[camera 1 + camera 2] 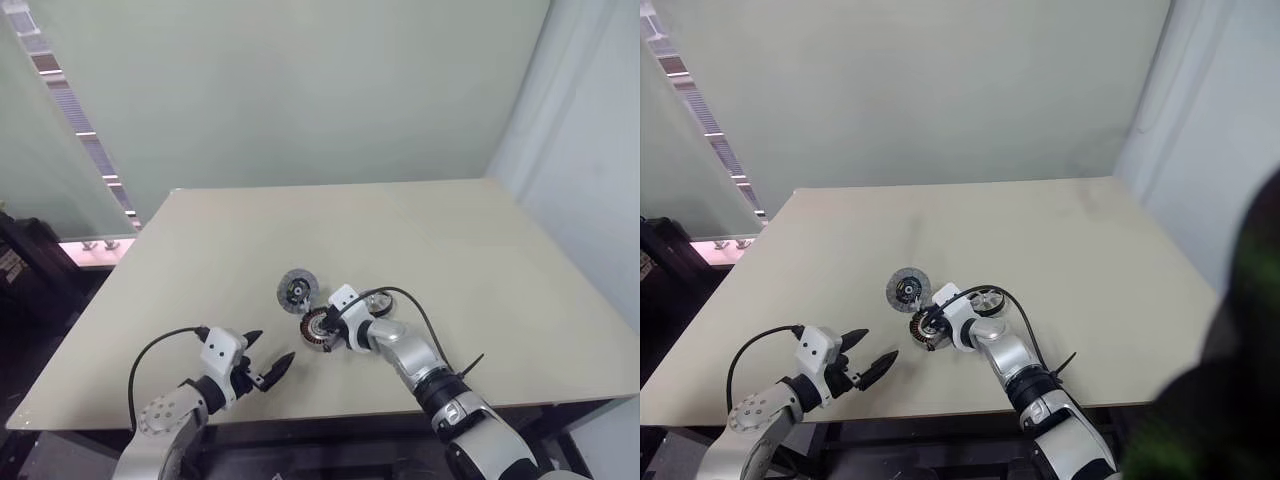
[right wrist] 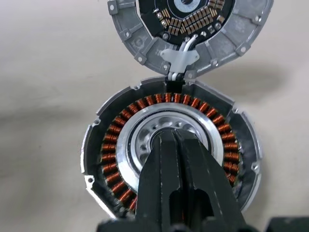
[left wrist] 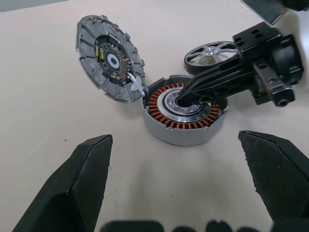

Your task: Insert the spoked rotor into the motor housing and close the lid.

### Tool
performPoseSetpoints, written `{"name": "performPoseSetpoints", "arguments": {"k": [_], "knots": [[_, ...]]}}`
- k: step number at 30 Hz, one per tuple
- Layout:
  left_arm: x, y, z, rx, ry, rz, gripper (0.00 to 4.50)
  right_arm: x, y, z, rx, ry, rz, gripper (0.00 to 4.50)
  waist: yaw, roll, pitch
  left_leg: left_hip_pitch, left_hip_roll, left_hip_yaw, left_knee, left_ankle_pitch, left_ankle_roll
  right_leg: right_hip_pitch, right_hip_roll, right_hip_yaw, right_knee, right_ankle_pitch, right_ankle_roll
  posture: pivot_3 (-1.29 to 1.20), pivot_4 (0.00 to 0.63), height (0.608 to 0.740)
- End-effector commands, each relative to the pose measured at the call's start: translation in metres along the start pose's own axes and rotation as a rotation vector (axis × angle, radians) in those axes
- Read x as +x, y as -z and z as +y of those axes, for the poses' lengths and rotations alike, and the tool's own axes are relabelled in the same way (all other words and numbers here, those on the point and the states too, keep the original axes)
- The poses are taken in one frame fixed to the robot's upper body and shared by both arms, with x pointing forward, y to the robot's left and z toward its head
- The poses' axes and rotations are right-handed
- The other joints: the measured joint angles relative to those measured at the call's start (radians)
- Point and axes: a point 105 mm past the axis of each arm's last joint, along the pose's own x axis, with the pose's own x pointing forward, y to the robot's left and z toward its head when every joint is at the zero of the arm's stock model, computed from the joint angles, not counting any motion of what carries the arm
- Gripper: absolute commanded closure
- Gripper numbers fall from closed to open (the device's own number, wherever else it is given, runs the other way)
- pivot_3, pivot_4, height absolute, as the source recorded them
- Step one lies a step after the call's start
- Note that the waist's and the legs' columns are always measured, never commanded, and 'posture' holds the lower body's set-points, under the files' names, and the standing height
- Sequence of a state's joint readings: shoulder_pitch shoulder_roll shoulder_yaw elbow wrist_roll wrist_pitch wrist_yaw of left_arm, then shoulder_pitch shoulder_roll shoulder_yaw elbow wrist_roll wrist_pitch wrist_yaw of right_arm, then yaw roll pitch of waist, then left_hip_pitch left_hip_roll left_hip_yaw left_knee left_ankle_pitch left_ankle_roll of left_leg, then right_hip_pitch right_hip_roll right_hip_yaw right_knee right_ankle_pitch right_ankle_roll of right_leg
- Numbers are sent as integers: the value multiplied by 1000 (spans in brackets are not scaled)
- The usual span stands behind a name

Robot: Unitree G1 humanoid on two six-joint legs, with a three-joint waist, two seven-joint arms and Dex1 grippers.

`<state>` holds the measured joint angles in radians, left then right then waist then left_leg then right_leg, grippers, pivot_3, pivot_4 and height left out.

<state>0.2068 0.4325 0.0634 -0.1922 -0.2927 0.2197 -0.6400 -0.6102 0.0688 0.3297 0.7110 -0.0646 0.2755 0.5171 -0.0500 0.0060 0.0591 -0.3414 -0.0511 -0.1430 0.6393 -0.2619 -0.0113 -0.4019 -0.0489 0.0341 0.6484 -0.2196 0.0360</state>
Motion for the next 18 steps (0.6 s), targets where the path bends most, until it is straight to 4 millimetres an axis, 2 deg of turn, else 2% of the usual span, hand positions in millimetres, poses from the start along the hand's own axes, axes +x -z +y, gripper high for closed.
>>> {"name": "performPoseSetpoints", "arguments": {"k": [1,4,7,9,12,16,18], "knots": [[0,-14,2,30,-7,-48,0,-3,-9,-6,39,11,-43,4465,0,0,0,0,0,0,0,0,0,0,0,0,0,0,0,0,0,740],[0,-13,1,28,-4,-46,0,-10,-29,-11,82,4,-109,4465,1,0,0,0,0,0,0,0,0,1,0,0,0,0,0,0,0,740],[3,-14,0,26,5,-50,0,-22,-49,-14,139,-21,-164,3881,0,0,0,-1,0,-1,0,0,0,1,0,0,0,0,0,0,0,740],[4,-14,-1,25,9,-52,0,-28,-54,-14,159,-31,-174,3214,0,0,0,-1,0,-1,0,0,0,0,0,0,0,0,0,0,0,740],[7,-15,-2,26,17,-58,0,-44,-67,-29,213,27,-242,2162,1,0,0,-1,0,-1,0,0,0,0,0,0,0,0,0,0,0,740],[9,-16,-4,25,27,-62,0,-70,-70,-61,312,156,-300,731,1,0,0,-1,0,0,0,0,0,1,0,0,0,0,0,0,0,740],[10,-16,-4,23,31,-63,0,-86,-61,-81,392,233,-296,50,1,0,0,-2,-1,0,1,0,0,1,-1,0,0,0,0,0,0,740]]}}
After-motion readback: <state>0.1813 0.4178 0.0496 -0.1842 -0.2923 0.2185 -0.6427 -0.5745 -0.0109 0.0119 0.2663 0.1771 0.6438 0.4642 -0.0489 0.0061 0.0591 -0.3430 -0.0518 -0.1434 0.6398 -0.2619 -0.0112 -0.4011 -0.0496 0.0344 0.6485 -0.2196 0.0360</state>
